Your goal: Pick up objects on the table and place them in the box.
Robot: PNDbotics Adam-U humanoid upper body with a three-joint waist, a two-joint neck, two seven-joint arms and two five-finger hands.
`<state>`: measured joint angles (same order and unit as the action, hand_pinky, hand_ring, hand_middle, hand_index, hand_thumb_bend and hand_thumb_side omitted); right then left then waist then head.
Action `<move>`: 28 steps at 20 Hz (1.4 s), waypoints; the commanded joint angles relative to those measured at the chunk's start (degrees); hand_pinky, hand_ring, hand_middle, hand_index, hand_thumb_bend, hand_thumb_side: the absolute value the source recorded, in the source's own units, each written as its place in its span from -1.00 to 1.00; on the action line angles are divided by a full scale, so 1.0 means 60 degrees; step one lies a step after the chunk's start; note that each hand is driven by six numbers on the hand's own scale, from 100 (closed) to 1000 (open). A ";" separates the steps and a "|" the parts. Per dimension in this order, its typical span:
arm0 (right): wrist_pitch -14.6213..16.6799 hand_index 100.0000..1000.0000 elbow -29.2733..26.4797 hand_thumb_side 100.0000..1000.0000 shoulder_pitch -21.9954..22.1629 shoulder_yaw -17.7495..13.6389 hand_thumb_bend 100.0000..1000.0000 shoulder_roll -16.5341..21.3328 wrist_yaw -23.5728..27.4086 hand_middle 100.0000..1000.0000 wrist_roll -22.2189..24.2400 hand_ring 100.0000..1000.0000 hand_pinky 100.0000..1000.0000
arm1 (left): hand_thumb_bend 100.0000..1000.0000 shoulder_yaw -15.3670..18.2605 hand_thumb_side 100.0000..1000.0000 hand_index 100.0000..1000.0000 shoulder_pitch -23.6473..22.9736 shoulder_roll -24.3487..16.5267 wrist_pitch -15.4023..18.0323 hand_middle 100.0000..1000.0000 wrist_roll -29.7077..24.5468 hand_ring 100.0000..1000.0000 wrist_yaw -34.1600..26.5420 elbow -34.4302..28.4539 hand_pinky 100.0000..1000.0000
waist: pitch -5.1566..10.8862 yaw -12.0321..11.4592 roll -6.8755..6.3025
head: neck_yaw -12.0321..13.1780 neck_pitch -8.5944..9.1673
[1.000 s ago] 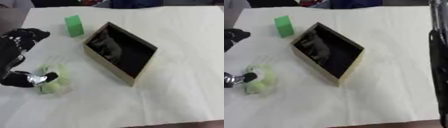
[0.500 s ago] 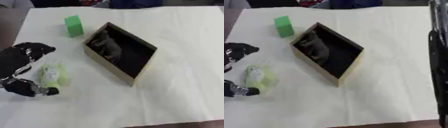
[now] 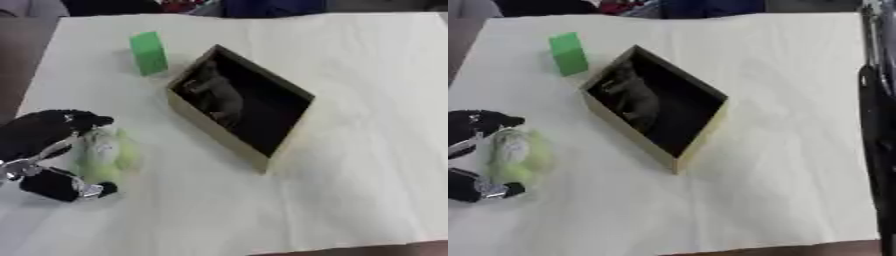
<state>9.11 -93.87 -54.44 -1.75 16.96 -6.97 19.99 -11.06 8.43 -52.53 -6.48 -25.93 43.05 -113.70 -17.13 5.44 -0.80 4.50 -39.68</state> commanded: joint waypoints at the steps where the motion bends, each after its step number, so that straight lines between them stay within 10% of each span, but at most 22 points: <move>1: -0.0048 0.77 -0.0232 0.44 -0.0144 -0.0092 -0.98 0.0086 -0.0071 0.72 -0.0003 0.90 1.00 | -0.08 0.0020 0.27 1.00 0.0085 -0.0395 -0.0166 0.66 -0.0208 0.79 -0.0192 -0.0148 0.74 | 0.0147 0.0011 -0.0030 | 0.0037 0.0121; 17: -0.0138 0.75 -0.0287 0.49 -0.0154 -0.0081 -0.98 0.0001 -0.0065 0.72 0.0111 0.90 1.00 | -0.14 -0.0237 0.19 1.00 -0.0027 -0.0509 -0.0442 0.68 -0.1223 0.80 -0.0125 -0.0148 0.74 | 0.0055 0.0046 -0.0057 | 0.0099 0.0262; 28: -0.0204 0.75 -0.0321 0.52 -0.0115 -0.0093 -0.99 -0.0007 -0.0012 0.71 0.0138 0.90 1.00 | -0.75 -0.0302 0.17 0.90 0.0027 -0.0491 -0.0752 0.53 -0.0781 0.68 0.0070 -0.0148 0.59 | 0.0006 0.0050 -0.0071 | 0.0109 0.0322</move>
<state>8.03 -94.58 -54.41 -1.76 16.42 -7.22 20.80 -13.19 8.12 -53.50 -10.73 -31.25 43.22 -113.71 -18.03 5.72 -1.10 4.96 -38.43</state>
